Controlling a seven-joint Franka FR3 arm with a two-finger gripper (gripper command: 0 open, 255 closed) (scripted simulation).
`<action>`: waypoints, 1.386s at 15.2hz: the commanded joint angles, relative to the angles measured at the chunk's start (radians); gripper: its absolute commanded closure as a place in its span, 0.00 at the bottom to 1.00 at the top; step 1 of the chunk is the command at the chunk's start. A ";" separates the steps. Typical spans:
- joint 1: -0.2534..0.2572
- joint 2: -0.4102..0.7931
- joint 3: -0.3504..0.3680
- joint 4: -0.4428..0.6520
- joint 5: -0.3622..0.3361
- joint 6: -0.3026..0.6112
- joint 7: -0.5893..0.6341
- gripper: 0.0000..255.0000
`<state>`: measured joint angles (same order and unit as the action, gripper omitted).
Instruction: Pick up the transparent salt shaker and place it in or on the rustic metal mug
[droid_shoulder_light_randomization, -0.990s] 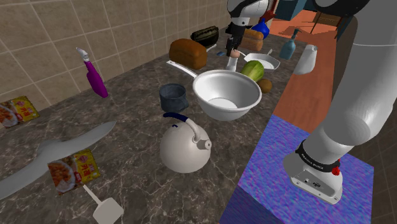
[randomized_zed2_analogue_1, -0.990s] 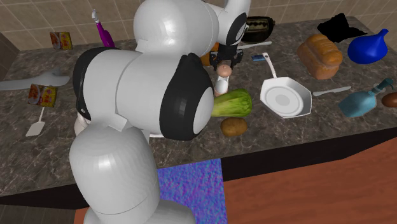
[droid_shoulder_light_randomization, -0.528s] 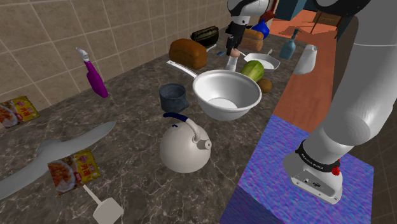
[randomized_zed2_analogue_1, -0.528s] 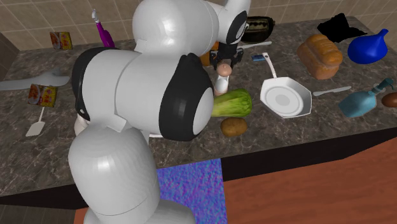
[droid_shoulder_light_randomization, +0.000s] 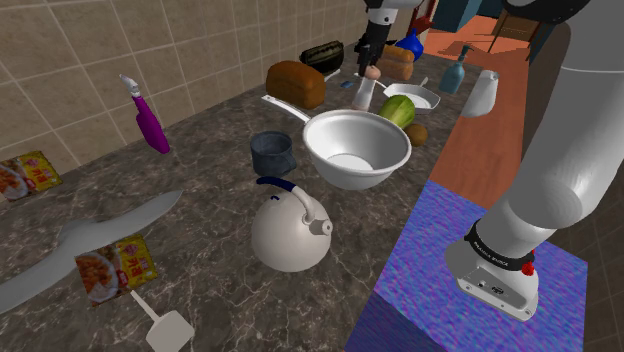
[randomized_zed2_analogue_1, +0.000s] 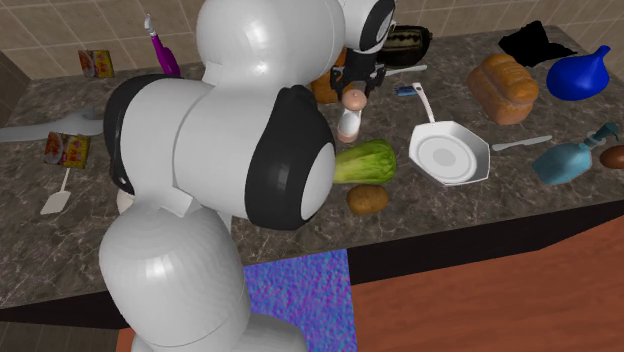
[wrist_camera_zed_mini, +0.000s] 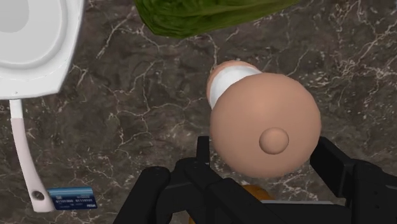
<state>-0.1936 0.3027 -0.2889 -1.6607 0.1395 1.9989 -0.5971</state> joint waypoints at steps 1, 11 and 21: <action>0.000 -0.002 -0.001 0.026 -0.002 -0.028 0.003 1.00; -0.004 -0.017 -0.005 0.141 -0.011 -0.156 0.014 1.00; -0.013 -0.006 -0.008 0.291 -0.010 -0.295 0.020 1.00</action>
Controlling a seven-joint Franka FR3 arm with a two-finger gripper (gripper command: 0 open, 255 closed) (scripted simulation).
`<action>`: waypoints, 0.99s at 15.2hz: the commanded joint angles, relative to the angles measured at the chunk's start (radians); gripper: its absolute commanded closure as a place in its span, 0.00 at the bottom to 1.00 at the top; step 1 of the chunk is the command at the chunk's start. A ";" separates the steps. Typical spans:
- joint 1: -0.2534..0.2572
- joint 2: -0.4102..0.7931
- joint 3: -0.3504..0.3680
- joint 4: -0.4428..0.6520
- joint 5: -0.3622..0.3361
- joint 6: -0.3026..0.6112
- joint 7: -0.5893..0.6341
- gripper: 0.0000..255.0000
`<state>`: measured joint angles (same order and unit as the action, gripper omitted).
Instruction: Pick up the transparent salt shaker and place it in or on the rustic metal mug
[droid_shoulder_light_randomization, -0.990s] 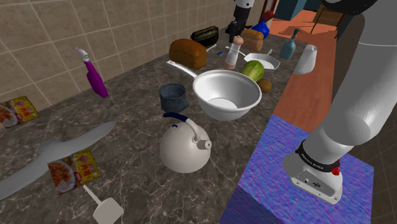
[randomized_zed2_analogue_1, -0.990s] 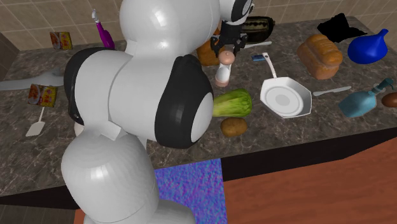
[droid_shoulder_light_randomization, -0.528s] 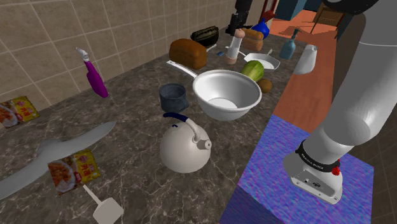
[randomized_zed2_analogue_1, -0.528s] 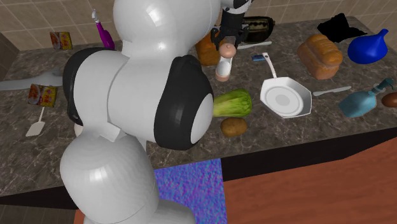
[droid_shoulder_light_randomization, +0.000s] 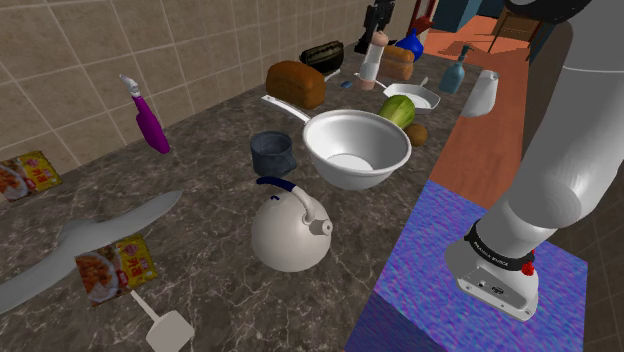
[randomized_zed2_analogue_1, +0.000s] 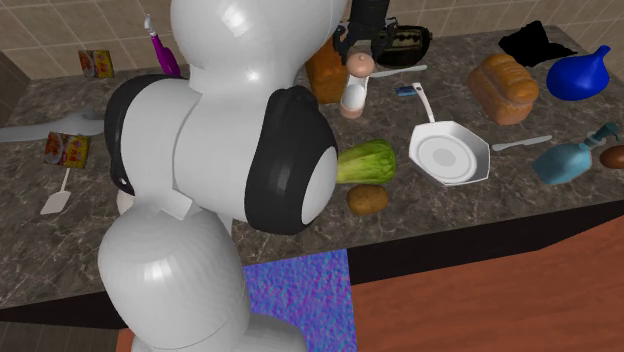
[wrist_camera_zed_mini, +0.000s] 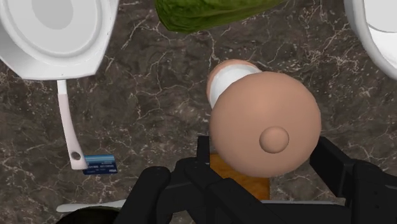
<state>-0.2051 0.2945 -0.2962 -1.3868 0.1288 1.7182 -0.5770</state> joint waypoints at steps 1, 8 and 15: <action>-0.003 0.005 0.000 0.034 0.001 -0.030 0.001 1.00; 0.096 -0.093 0.041 -0.061 -0.042 -0.021 0.136 1.00; 0.196 -0.160 0.103 -0.111 -0.076 -0.029 0.298 1.00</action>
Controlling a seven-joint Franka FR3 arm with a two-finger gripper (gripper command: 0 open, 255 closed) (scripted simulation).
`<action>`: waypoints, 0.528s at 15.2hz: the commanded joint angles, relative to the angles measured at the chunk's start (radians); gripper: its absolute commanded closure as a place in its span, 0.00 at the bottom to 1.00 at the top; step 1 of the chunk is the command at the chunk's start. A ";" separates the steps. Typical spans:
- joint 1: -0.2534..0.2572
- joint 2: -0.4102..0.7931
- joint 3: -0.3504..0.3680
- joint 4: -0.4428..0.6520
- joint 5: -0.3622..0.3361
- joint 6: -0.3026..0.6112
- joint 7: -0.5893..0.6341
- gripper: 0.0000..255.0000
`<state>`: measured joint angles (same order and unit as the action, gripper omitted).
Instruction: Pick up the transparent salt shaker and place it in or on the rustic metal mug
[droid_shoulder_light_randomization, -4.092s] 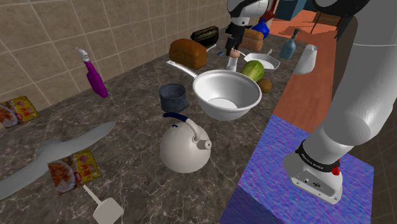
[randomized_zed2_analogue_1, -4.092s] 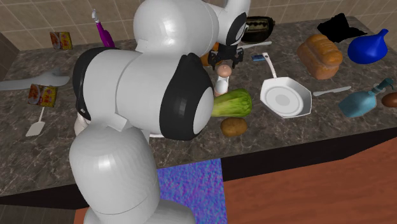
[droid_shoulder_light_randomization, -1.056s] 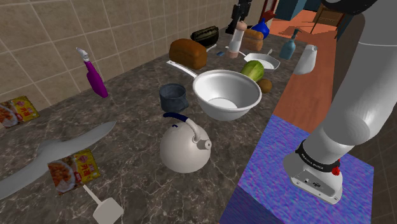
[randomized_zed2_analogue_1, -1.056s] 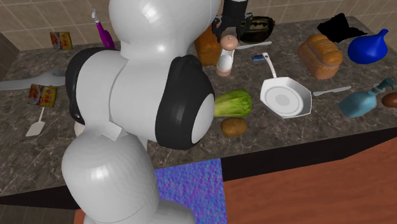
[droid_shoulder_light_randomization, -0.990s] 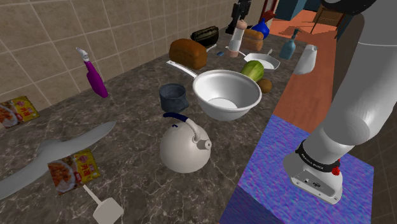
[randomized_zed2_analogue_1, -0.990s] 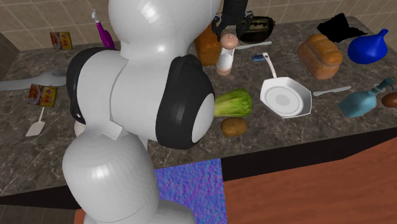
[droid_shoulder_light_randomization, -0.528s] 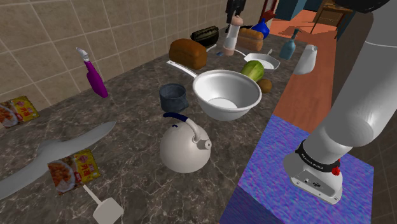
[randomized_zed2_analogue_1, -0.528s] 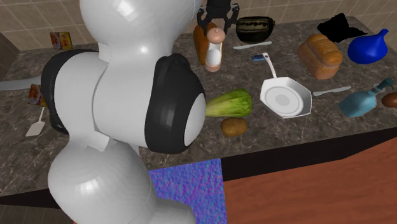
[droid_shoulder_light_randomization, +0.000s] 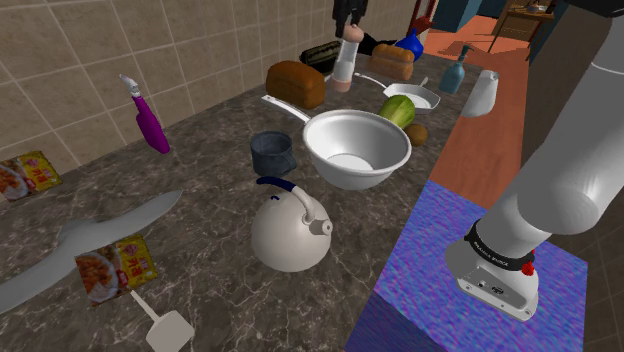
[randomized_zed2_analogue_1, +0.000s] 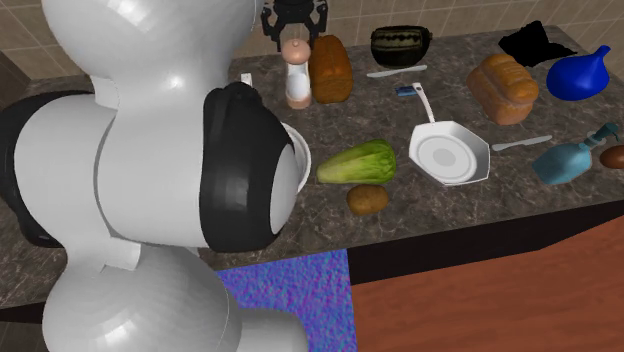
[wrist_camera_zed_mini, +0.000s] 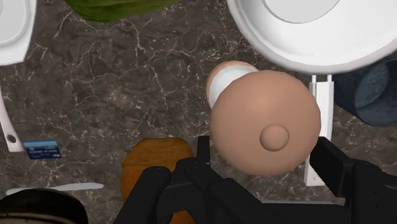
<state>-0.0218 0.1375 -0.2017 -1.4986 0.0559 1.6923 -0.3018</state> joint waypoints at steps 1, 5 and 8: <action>0.026 -0.008 0.018 0.000 -0.007 -0.006 0.046 1.00; 0.078 -0.019 0.057 0.007 -0.019 -0.021 0.138 1.00; 0.117 -0.016 0.086 0.028 -0.026 -0.037 0.207 1.00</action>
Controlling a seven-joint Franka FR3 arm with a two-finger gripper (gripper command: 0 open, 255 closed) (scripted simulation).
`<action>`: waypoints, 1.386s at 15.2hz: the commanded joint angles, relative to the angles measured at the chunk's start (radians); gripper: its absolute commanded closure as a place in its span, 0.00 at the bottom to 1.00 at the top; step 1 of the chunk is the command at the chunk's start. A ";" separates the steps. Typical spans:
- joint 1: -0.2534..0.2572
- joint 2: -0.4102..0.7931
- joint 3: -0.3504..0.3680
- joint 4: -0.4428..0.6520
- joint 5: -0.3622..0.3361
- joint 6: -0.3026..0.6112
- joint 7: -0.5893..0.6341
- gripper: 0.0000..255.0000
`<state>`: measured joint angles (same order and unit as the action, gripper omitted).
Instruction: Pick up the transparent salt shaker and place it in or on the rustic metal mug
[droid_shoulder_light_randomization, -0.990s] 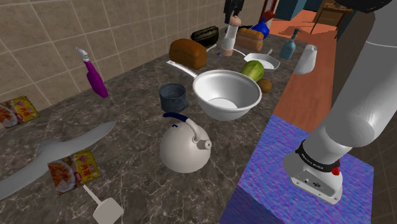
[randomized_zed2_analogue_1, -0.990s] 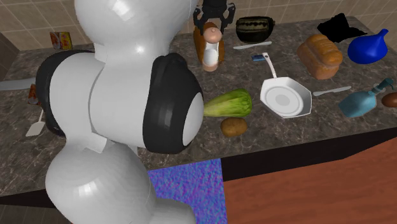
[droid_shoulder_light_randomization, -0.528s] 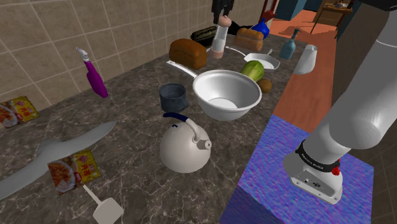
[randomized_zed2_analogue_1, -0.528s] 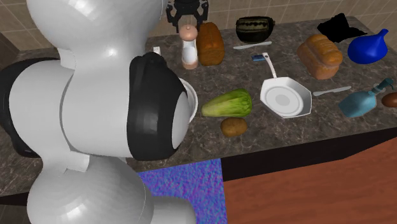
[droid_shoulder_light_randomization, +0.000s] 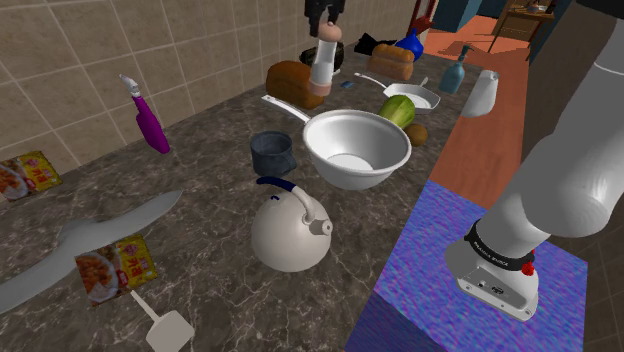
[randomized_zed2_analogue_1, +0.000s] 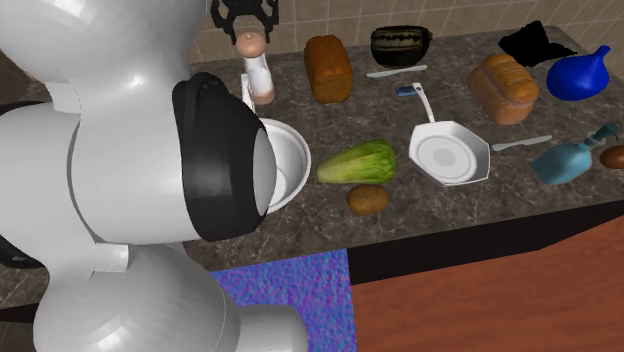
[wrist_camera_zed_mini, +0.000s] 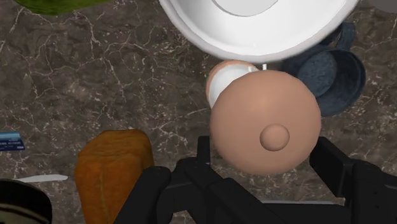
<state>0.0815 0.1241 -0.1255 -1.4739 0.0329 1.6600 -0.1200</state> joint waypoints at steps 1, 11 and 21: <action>0.026 0.001 0.019 0.013 -0.005 -0.011 0.048 1.00; 0.156 0.099 0.109 0.199 -0.029 -0.097 0.268 1.00; 0.195 0.110 0.130 0.133 -0.038 -0.020 0.327 1.00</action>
<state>0.2771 0.2325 0.0047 -1.3303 -0.0050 1.6272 0.2076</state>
